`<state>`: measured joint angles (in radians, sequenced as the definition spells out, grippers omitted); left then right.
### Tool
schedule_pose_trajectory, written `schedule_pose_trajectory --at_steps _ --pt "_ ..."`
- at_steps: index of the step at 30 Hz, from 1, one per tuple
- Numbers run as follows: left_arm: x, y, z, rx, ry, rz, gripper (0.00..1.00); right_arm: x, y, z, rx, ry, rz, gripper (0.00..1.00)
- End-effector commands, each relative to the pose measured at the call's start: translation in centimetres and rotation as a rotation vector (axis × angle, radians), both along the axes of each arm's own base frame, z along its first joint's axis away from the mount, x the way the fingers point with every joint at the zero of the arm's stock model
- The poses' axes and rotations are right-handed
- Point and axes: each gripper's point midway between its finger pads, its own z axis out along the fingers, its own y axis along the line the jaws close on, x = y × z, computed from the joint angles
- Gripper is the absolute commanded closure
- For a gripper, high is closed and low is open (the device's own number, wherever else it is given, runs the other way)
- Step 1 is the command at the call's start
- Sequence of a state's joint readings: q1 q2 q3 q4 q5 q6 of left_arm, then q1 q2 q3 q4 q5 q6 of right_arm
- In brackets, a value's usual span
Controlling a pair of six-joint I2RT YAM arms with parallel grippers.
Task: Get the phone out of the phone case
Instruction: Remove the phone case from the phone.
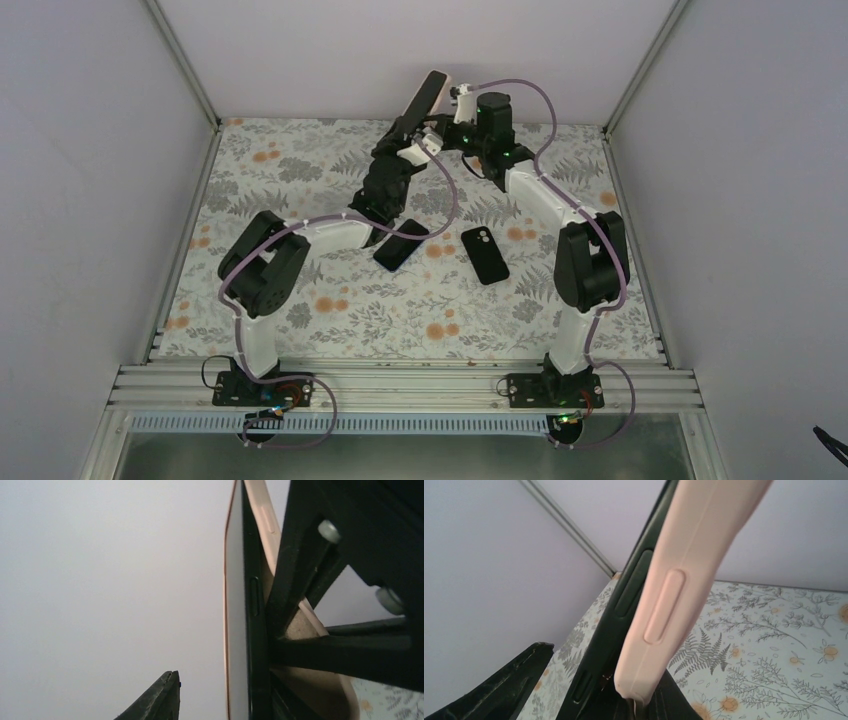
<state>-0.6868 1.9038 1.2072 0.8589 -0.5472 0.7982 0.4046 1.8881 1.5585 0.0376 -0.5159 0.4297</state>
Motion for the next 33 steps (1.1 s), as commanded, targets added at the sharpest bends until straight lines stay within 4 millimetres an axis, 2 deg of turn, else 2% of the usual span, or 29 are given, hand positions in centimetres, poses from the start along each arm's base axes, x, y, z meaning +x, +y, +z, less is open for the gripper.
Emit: schedule_pose_trajectory --at_steps 1,4,8,14,18,22,25,29,33 --pt "2.7 3.3 3.9 -0.014 -0.105 0.180 0.60 -9.6 7.9 -3.0 -0.040 0.125 0.335 0.97" --pt "2.9 3.0 4.0 -0.013 -0.113 0.170 0.61 -10.0 8.6 -3.1 -0.038 0.132 0.356 0.97" --pt "2.7 2.0 3.4 -0.019 -0.086 0.107 0.74 -10.0 8.9 -3.0 -0.031 0.137 0.370 0.97" --pt "1.4 -0.3 3.0 -0.003 -0.084 0.015 0.83 -9.8 9.1 -3.5 -0.041 0.138 0.377 0.97" --pt "0.9 -1.2 2.8 0.013 -0.081 -0.013 0.97 -9.7 8.9 -3.5 -0.053 0.129 0.369 0.97" --pt "0.5 -1.6 3.1 0.016 -0.085 -0.024 0.98 -9.0 8.2 -3.8 -0.067 0.126 0.347 0.97" --pt "0.0 -1.5 3.3 0.016 -0.095 -0.025 0.98 -7.9 7.0 -4.2 -0.083 0.124 0.309 0.97" --pt "-1.1 -1.2 3.1 0.032 -0.092 -0.037 0.98 -5.4 4.3 -5.1 -0.131 0.122 0.233 0.97" --pt "-3.4 -1.1 2.6 0.057 -0.073 -0.084 0.98 -2.3 -0.6 -6.4 -0.153 0.161 0.130 0.97"
